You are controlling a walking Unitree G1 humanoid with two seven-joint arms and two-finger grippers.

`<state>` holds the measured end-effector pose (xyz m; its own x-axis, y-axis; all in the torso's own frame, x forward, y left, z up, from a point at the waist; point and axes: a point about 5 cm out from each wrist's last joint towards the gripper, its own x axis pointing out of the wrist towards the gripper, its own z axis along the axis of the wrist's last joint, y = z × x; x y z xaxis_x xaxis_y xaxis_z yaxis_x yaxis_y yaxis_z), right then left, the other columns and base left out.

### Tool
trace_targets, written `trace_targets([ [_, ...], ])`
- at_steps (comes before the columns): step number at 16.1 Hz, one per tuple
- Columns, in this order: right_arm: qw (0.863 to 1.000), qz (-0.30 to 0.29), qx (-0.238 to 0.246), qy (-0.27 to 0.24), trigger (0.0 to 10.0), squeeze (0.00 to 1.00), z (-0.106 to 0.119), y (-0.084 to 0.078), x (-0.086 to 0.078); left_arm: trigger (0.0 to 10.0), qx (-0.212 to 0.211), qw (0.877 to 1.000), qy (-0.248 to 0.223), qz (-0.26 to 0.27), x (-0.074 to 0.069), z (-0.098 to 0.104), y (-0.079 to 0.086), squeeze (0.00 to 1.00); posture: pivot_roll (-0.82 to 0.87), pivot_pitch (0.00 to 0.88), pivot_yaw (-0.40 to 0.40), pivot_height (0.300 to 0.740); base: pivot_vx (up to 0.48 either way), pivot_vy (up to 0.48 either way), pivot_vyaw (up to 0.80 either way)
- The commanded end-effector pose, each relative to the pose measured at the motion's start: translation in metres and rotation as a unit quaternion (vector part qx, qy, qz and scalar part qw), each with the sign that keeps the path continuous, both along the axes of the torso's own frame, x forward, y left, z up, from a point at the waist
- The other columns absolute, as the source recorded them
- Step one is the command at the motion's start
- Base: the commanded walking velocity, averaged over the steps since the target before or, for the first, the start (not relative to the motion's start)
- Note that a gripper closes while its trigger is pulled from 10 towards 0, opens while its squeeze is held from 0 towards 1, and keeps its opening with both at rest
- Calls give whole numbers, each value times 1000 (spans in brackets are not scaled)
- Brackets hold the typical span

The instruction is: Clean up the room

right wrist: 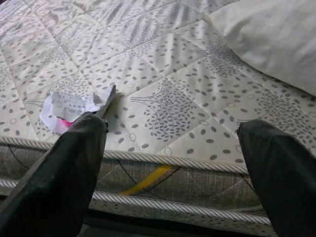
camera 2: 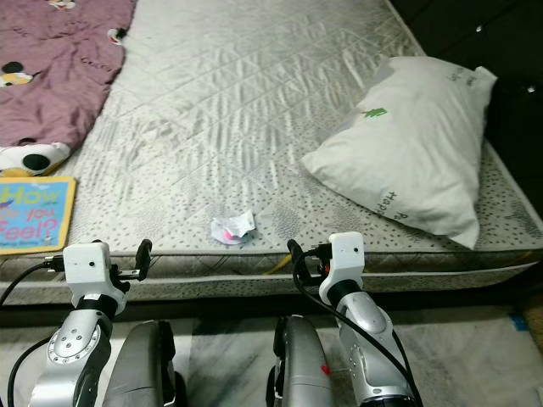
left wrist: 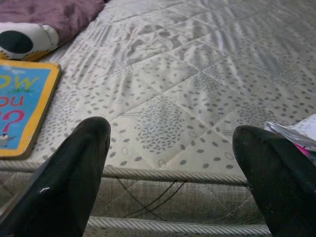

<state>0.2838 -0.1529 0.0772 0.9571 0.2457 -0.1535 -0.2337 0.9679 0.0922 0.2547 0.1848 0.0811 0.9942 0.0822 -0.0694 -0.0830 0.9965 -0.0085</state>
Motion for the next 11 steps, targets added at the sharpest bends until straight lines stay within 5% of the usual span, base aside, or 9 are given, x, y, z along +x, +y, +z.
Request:
trace_targets([
  [1, 1000, -6, 4, 11, 10000, 0, -4, -3, -3, 10000, -4, 1000, 8, 1, -3, -3, 1, 0, -13, 221, -77, 590, 0, 465, 0],
  [6, 1000, -7, 4, 12, 10000, 0, -4, -4, -2, 10000, -4, 1000, 9, 2, -2, -3, 2, 0, -15, 224, -78, 590, 0, 480, 0],
  [11, 1000, -6, 3, 12, 10000, 0, -4, -4, -2, 10000, -2, 1000, 9, 4, -2, -3, 2, 0, -16, 224, -77, 590, 0, 0, 0],
])
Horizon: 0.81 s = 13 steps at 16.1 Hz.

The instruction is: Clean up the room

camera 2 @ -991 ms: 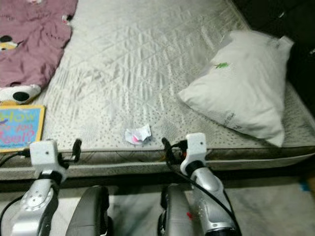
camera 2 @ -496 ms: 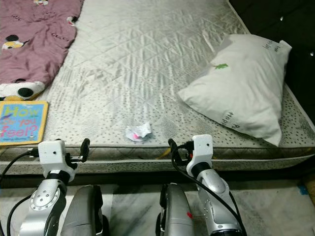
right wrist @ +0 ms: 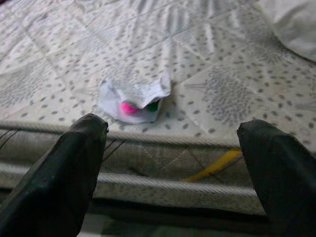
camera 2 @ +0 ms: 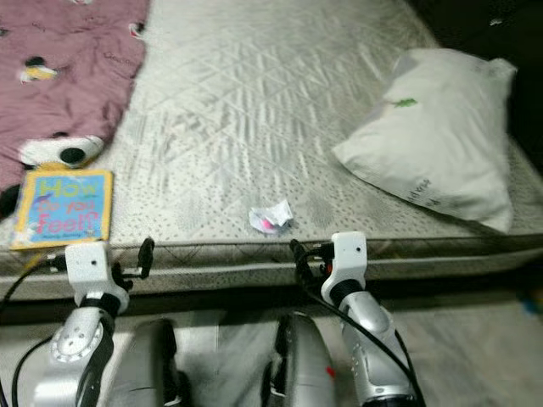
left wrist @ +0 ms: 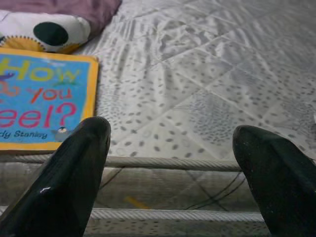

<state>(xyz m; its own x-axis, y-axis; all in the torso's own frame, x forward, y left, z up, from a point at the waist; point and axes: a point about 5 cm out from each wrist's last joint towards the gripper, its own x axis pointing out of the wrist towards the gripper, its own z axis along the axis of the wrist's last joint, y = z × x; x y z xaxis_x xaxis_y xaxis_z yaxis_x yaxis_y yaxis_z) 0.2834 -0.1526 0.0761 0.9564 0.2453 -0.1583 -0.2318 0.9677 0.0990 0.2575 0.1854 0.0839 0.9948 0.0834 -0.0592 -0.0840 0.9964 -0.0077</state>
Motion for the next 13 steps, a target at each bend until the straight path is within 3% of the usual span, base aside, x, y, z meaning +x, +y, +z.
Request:
trace_targets([
  [1, 1000, -5, 0, 9, 10000, 0, -3, -4, -1, 10000, -3, 1000, 14, 4, -4, -6, 2, 0, -16, 224, -77, 590, 0, 0, 0],
  [9, 1000, 3, 6, 12, 10000, 0, -3, -2, -2, 10000, -5, 1000, 14, 10, -5, -6, 2, 0, -19, 231, -71, 550, 0, 0, 0],
  [13, 999, 20, 24, 8, 10000, 0, 3, 12, 8, 10000, 6, 1000, 6, 4, -10, 1, 3, 0, 8, 268, -44, 550, 0, 0, 0],
])
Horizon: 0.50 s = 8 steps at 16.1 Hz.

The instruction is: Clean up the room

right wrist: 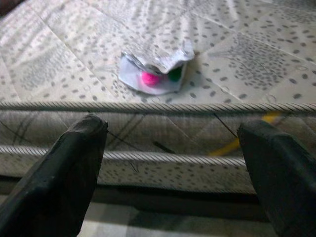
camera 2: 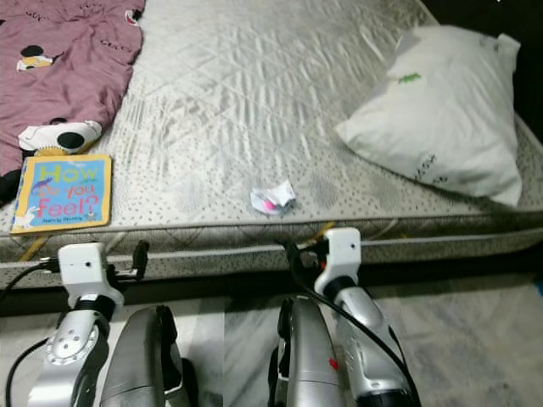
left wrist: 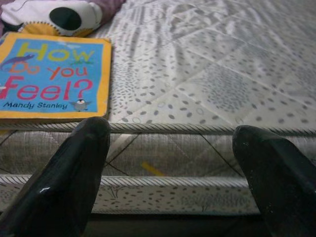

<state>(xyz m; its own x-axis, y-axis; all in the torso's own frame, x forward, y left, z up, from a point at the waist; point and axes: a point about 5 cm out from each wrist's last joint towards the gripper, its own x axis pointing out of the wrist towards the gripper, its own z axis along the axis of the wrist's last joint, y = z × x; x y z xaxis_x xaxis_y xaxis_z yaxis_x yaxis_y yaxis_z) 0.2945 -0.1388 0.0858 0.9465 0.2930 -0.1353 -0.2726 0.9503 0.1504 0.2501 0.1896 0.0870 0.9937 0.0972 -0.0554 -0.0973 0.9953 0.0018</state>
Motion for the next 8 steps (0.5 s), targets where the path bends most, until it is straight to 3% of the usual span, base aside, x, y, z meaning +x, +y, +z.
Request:
trace_targets([
  [1, 1000, 1, -8, 10, 10000, 0, -7, 1, -1, 10000, 7, 1000, 10, -5, -4, -1, 0, 0, 17, 277, -42, 550, 0, 0, 0],
  [3, 1000, 7, -7, 12, 10000, 0, -7, 5, 3, 10000, 12, 1000, 14, 3, -12, 1, 6, 0, 47, 324, -47, 550, 0, 0, 0],
  [6, 1000, 18, -2, 10, 10000, 0, -8, 13, 7, 10000, 6, 1000, 25, -6, -25, 1, 3, 0, 65, 360, -49, 550, 0, 0, 0],
  [8, 999, 30, -20, -26, 10000, 0, -1, 23, 16, 10000, 4, 999, 22, -22, -34, 7, -3, 0, 94, 383, -46, 550, 0, 0, 0],
])
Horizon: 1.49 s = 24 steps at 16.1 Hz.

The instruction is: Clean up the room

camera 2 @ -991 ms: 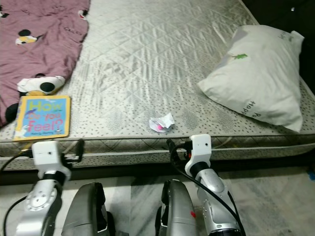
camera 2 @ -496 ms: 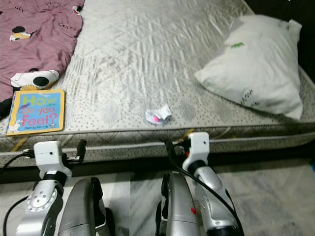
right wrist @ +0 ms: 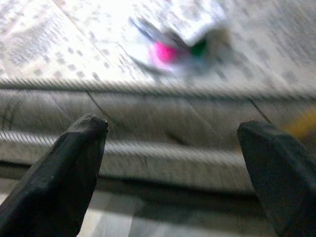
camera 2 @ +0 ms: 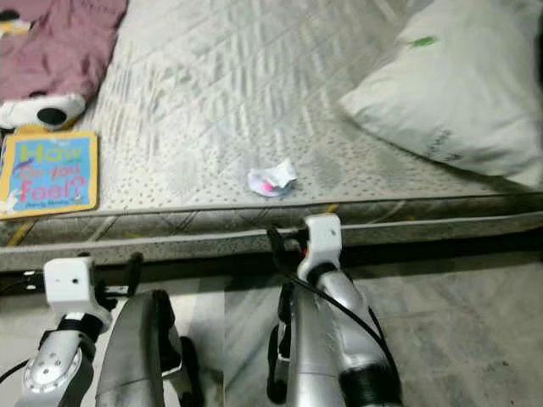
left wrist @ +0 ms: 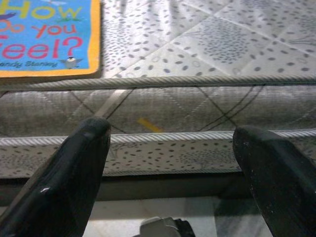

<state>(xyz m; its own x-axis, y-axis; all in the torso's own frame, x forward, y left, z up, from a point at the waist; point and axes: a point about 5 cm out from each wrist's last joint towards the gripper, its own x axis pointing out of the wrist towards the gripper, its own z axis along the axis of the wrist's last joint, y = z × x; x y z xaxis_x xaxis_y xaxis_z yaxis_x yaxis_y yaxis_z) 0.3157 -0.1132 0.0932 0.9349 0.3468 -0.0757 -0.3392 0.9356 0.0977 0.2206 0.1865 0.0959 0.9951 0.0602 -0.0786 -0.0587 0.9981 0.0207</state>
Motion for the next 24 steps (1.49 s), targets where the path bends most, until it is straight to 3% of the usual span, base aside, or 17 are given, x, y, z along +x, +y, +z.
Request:
trace_targets([
  [1, 1000, -8, -6, 5, 10000, 0, -7, -1, -1, 10000, -2, 1000, 8, -8, -6, 0, -1, 0, 102, 387, -46, 550, 0, 0, 0],
  [7, 996, -40, -34, -75, 10000, 0, 25, -3, 34, 10000, 24, 999, -1, -31, -20, 12, -9, 0, 156, 414, -38, 550, 0, 0, 0],
  [14, 985, -56, -94, -131, 10000, 0, 48, 2, 59, 10000, 38, 999, -1, -25, -32, 20, -14, 0, 209, 434, -45, 550, 0, 0, 0],
  [23, 974, -45, -192, -110, 10000, 0, 43, 10, 67, 10000, 38, 999, 7, -29, -37, 23, -19, 0, 239, 455, -47, 550, 0, 0, 0],
  [24, 971, -47, -209, -105, 4078, 0, 41, 12, 67, 10000, 37, 999, 7, -28, -38, 23, -19, 0, 248, 458, -47, 550, 0, 0, 0],
])
